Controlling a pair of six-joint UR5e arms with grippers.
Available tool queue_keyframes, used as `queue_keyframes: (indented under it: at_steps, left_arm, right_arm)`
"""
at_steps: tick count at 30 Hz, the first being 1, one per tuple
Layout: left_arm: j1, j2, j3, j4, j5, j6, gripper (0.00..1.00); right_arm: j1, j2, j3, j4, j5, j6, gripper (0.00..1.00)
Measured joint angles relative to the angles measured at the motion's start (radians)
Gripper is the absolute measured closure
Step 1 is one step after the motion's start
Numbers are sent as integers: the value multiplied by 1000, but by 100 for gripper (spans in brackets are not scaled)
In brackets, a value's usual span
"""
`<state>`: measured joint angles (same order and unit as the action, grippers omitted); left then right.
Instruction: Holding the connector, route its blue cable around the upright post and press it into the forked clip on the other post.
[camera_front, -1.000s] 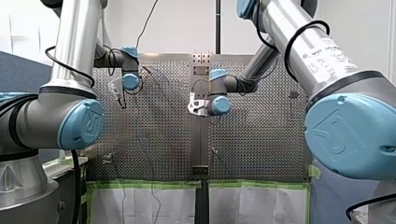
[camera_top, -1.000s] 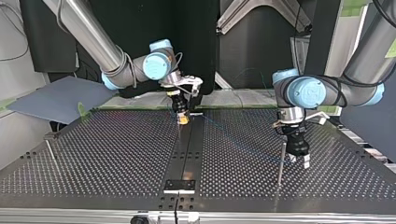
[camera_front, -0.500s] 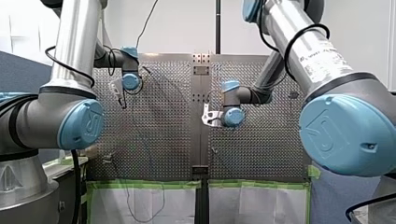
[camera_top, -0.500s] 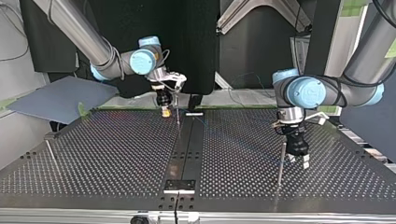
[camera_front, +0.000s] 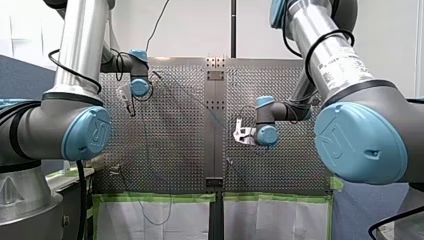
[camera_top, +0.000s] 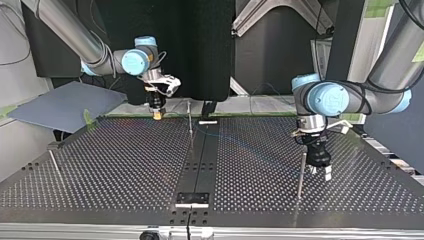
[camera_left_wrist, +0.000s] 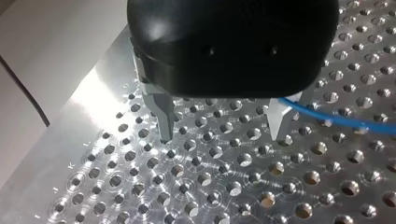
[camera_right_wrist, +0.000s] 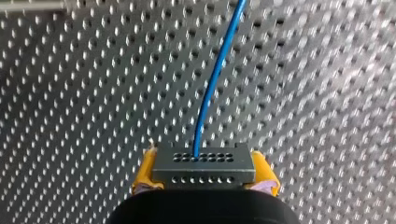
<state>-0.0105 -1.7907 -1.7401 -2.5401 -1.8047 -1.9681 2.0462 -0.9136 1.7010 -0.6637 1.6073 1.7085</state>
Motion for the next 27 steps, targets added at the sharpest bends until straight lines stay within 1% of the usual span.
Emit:
queue_keyframes:
  at_steps: [4, 8, 10, 14, 17, 20, 22, 27]
  left_arm:
    - [0, 0, 0, 0, 0, 0, 1]
    - [1, 0, 0, 0, 0, 0, 1]
    - [1, 0, 0, 1, 0, 0, 1]
    - [1, 0, 0, 1, -1, 0, 1]
    - [1, 0, 0, 1, -1, 0, 1]
    - [1, 0, 0, 1, -1, 0, 1]
    - [1, 0, 0, 1, -1, 0, 1]
    - [2, 0, 0, 2, 0, -1, 1]
  right_arm:
    - [-32, 1, 32, -32, -1, 4, 100]
    - [-66, 6, 66, -67, -3, 20, 100]
    - [-82, 11, 82, -83, -3, 24, 100]
    - [-121, 40, 121, -121, 4, 15, 100]
    - [-142, 63, 145, -145, 18, 9, 100]
    - [-152, 89, 171, -166, 33, 7, 100]
    - [-155, 107, 183, -177, 37, 6, 100]
    - [-162, 155, 193, -208, 40, 7, 100]
